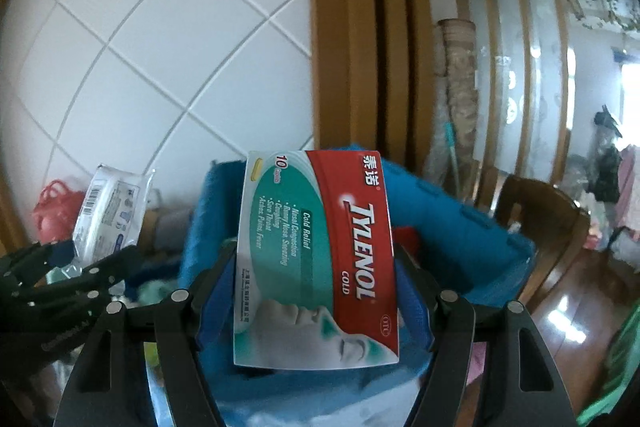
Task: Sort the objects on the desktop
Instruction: 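Lift the wipes packet and Tylenol box and carry them over the crate, then open both tools to drop the packet and Tylenol box into the crate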
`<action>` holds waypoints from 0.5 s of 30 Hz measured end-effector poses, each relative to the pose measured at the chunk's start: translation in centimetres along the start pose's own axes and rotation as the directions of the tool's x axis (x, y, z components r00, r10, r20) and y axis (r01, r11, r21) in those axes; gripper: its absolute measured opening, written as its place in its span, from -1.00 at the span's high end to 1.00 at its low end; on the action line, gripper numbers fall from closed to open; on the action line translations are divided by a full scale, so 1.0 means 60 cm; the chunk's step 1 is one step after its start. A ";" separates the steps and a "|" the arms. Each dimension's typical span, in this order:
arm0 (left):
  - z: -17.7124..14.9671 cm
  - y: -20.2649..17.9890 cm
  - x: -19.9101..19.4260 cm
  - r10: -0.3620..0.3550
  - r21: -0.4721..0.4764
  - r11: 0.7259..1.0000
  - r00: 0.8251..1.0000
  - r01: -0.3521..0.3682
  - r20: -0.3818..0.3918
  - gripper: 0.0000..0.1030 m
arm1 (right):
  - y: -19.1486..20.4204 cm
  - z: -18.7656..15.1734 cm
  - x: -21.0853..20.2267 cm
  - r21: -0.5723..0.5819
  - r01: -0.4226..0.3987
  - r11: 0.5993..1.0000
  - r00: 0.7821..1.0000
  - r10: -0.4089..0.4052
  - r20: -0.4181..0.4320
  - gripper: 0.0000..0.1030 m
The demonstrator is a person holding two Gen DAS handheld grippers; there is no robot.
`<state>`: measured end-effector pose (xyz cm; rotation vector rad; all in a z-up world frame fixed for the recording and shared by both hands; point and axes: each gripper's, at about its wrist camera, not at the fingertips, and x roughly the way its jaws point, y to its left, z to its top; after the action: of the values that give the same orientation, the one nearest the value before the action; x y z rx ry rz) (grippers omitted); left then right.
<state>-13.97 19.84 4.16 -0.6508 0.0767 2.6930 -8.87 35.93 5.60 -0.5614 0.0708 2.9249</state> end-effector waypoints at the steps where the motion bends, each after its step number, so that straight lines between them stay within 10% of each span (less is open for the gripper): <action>1: 0.010 -0.017 0.012 0.004 0.000 1.000 1.000 -0.004 0.003 -0.12 | -0.016 0.006 0.006 -0.002 -0.002 1.000 1.000 0.002 0.005 -0.39; 15: 0.050 -0.162 0.172 0.124 -0.066 0.989 0.984 -0.133 -0.127 -0.12 | -0.179 0.069 0.168 -0.090 -0.111 0.990 0.993 0.106 -0.058 -0.39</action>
<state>-20.28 32.78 2.50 -0.8623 0.0516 2.7881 -17.80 48.36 5.53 -0.6693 -0.0304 3.0318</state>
